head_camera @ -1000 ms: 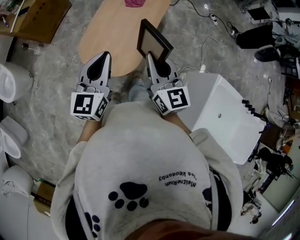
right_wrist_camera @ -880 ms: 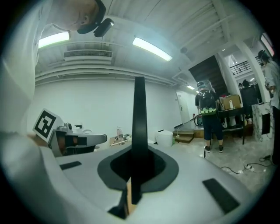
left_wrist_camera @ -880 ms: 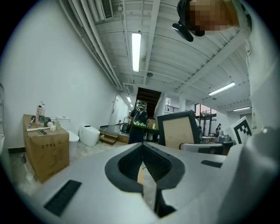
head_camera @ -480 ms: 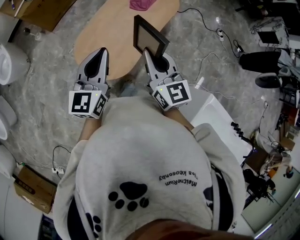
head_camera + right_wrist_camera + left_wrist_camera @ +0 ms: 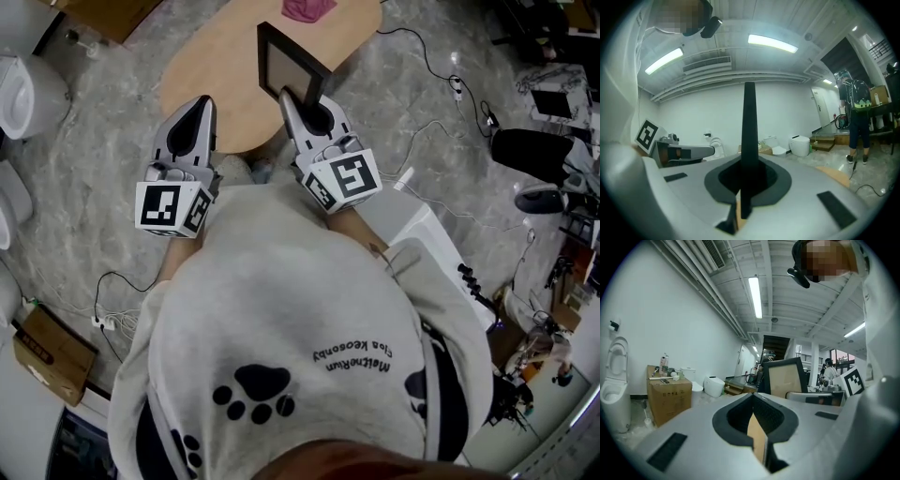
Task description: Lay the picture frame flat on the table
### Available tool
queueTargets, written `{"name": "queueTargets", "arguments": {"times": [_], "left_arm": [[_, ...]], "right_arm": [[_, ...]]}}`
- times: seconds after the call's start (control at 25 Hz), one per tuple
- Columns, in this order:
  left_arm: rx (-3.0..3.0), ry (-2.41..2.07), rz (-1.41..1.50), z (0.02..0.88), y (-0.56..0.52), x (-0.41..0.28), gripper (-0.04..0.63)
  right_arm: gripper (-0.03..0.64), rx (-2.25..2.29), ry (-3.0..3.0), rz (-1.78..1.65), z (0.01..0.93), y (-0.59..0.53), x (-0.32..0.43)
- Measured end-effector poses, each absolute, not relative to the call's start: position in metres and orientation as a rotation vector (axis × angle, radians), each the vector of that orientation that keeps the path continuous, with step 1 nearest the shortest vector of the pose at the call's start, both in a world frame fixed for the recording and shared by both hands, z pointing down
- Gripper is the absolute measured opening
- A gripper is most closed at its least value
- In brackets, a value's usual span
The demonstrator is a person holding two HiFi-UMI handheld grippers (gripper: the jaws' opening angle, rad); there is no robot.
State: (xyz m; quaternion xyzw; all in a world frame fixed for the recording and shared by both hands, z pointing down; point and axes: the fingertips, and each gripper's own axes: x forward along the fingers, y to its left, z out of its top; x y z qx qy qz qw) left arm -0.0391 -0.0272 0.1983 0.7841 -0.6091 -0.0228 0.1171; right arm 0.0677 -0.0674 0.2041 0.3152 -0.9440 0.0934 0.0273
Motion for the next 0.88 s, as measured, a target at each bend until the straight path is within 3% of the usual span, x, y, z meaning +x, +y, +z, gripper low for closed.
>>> {"name": "queueTargets", "arguments": {"times": [0.88], "left_arm": [[2.386,-1.537,0.038,0.208,-0.059,-0.035,0.009]], "right_arm": [[0.018,1.103,-2.787,0.435,0.226,-0.070,0.073]]}}
